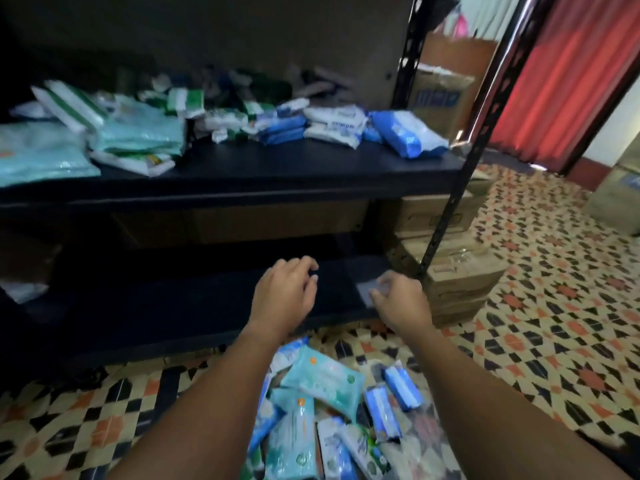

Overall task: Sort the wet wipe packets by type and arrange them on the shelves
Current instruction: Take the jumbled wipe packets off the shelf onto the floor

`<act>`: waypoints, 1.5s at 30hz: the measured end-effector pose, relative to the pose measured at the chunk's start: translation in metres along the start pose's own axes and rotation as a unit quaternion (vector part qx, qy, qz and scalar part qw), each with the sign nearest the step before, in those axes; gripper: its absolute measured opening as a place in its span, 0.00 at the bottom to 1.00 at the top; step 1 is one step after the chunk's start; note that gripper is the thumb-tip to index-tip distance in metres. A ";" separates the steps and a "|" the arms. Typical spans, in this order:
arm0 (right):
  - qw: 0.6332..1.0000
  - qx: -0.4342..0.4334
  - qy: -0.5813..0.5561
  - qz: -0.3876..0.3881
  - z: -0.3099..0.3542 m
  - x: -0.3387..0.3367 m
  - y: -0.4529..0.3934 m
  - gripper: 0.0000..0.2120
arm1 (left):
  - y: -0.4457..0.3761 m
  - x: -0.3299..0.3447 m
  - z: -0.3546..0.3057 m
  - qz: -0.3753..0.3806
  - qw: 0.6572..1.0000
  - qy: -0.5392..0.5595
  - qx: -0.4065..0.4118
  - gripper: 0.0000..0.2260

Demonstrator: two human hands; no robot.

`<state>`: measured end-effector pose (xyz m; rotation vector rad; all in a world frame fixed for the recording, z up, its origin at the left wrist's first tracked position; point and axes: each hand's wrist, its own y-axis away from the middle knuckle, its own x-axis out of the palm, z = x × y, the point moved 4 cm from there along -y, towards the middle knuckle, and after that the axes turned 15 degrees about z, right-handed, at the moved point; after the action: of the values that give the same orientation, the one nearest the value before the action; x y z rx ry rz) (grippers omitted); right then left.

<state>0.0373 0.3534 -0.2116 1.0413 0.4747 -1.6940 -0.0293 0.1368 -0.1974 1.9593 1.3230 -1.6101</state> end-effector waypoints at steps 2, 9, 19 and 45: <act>0.998 -0.043 -0.001 -0.056 0.027 -0.041 -0.011 0.10 | -0.037 -0.030 -0.016 -0.030 0.999 -0.018 0.031 0.07; 0.974 -0.125 0.038 -0.186 0.098 -0.155 -0.062 0.13 | -0.159 -0.109 -0.041 -0.041 0.996 -0.071 0.044 0.13; 0.970 -0.041 0.176 -0.165 0.113 -0.206 -0.164 0.35 | -0.287 -0.100 -0.012 0.092 0.990 -0.102 0.001 0.31; 0.982 -0.028 -0.030 -0.183 0.101 -0.199 -0.146 0.40 | -0.243 -0.099 -0.035 -0.048 0.994 0.101 0.012 0.28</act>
<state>-0.1208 0.4469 -0.0180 0.8972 0.7043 -2.0150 -0.1925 0.2462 -0.0199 2.1519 1.5017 -1.5076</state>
